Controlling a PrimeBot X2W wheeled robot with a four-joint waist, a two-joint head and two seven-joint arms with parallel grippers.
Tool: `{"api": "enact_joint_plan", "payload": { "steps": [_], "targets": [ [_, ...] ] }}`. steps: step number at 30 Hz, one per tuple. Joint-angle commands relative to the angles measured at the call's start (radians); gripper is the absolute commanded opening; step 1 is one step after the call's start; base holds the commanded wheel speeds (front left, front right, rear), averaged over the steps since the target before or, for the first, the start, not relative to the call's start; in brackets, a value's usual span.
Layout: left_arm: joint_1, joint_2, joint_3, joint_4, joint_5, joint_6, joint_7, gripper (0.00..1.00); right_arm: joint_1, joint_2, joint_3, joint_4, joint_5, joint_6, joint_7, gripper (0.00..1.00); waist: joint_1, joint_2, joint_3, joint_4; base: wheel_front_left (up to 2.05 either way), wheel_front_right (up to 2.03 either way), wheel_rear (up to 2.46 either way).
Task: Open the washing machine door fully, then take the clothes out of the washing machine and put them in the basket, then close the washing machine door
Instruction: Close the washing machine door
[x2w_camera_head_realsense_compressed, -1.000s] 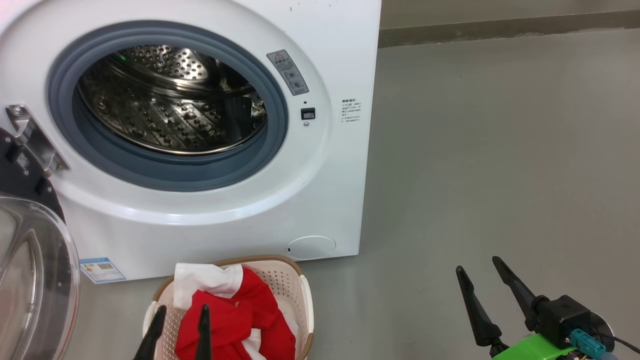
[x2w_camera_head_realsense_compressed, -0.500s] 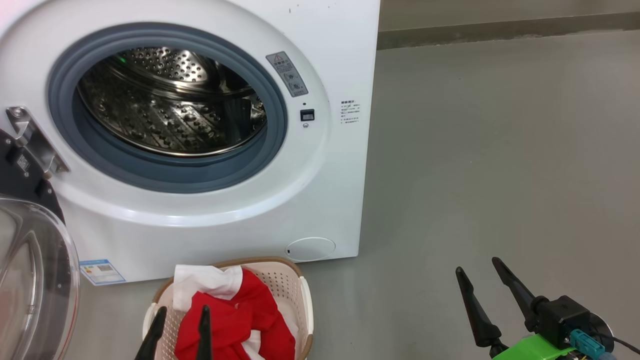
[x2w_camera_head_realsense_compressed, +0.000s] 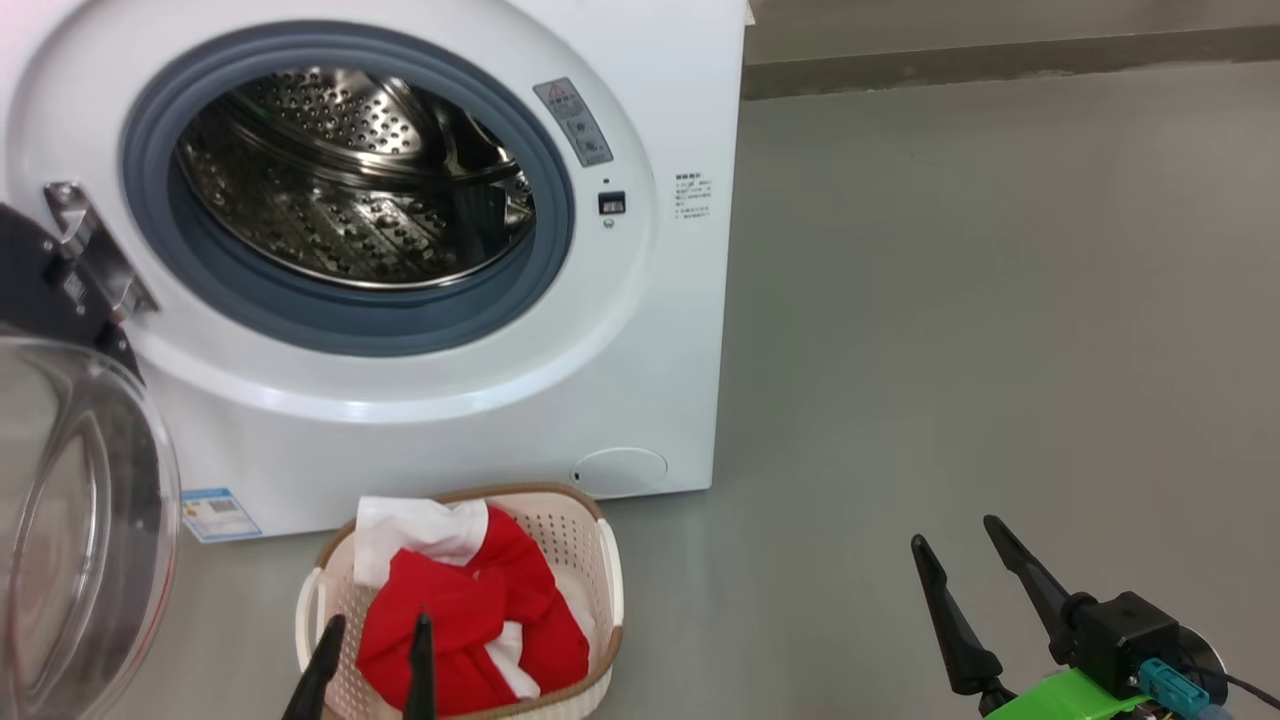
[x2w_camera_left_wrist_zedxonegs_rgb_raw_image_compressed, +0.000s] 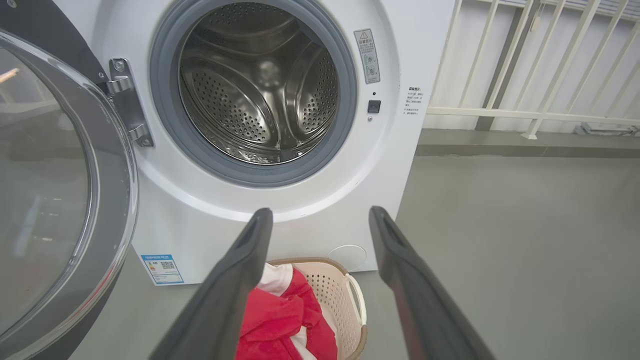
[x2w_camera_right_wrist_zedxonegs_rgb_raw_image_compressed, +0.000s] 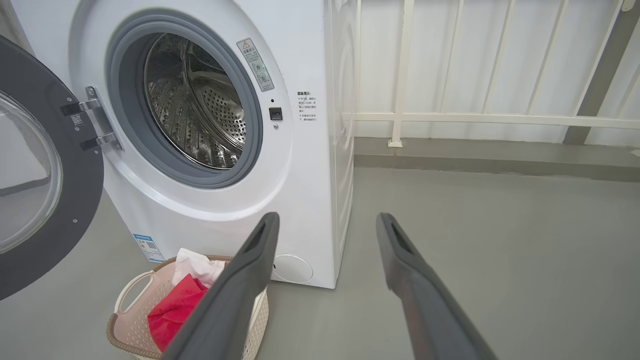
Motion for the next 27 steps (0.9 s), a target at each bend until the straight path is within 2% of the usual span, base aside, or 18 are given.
{"api": "enact_joint_plan", "payload": {
  "steps": [1, 10, 27],
  "targets": [
    [-0.013, 0.008, 0.028, -0.031, -0.008, 0.003, 0.002, 1.00, -0.018, -0.008, 0.022, -0.023, -0.006, 0.000, -0.005, 1.00, 0.0000, 0.0000, -0.001, 0.000, -1.72, 1.72, 0.00],
    [-0.015, 0.012, 0.026, -0.040, -0.023, 0.003, -0.001, 1.00, -0.020, -0.008, 0.017, -0.021, -0.006, 0.000, -0.005, 1.00, 0.0000, 0.0000, 0.000, -0.001, -1.04, 1.04, 0.00],
    [-0.017, 0.025, 0.025, -0.038, -0.022, 0.022, 0.003, 1.00, -0.018, -0.008, 0.018, -0.014, -0.006, 0.000, -0.006, 1.00, 0.0000, 0.0000, -0.005, 0.005, -0.06, 0.06, 0.00]
  ]
}}
